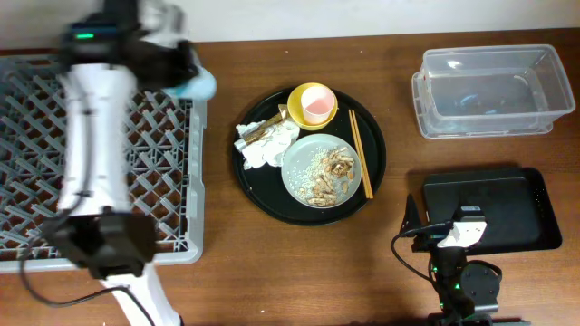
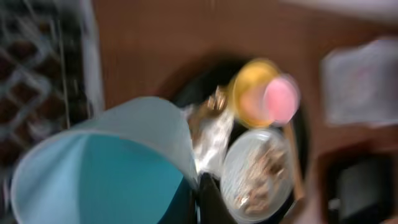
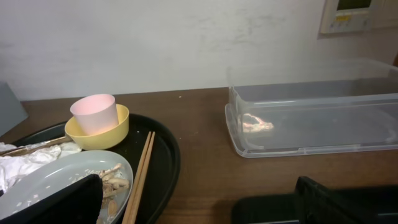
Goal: Sort waste into correct bins and load items into the dishwasher rack
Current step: 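Carry the blue cup to the rack and place it upside down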
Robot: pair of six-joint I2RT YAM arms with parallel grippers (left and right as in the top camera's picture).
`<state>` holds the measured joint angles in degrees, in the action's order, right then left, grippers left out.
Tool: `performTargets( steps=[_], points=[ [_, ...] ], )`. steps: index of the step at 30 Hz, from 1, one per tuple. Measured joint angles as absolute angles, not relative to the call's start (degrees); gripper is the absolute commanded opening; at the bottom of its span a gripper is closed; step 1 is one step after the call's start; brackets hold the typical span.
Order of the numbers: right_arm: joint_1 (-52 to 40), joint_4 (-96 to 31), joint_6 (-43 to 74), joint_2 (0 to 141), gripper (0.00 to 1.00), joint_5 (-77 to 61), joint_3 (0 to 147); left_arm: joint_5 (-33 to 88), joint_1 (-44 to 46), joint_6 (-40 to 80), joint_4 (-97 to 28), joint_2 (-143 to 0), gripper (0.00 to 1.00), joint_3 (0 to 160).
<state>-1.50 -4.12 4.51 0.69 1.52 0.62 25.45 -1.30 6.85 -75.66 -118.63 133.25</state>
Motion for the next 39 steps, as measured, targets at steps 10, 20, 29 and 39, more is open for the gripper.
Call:
performTargets(
  steps=[10, 20, 29, 39],
  points=[
    [-1.5, -4.1, 4.5, 0.7, 0.98, 1.5, 0.6, 72.8, -24.1, 4.1, -65.1, -134.8, 0.0, 133.5],
    [-1.5, -4.1, 4.5, 0.7, 0.98, 1.5, 0.6, 79.1, -31.7, 4.1, -65.1, -143.9, 0.0, 133.5],
    [-1.5, -4.1, 4.5, 0.7, 0.98, 1.5, 0.6, 81.7, -33.9, 4.0, -64.8, -148.0, 0.0, 133.5],
    [-1.5, -4.1, 4.5, 0.7, 0.98, 1.5, 0.6, 67.5, -36.7, 5.6, -71.0, -146.7, 0.2, 136.4]
  ],
)
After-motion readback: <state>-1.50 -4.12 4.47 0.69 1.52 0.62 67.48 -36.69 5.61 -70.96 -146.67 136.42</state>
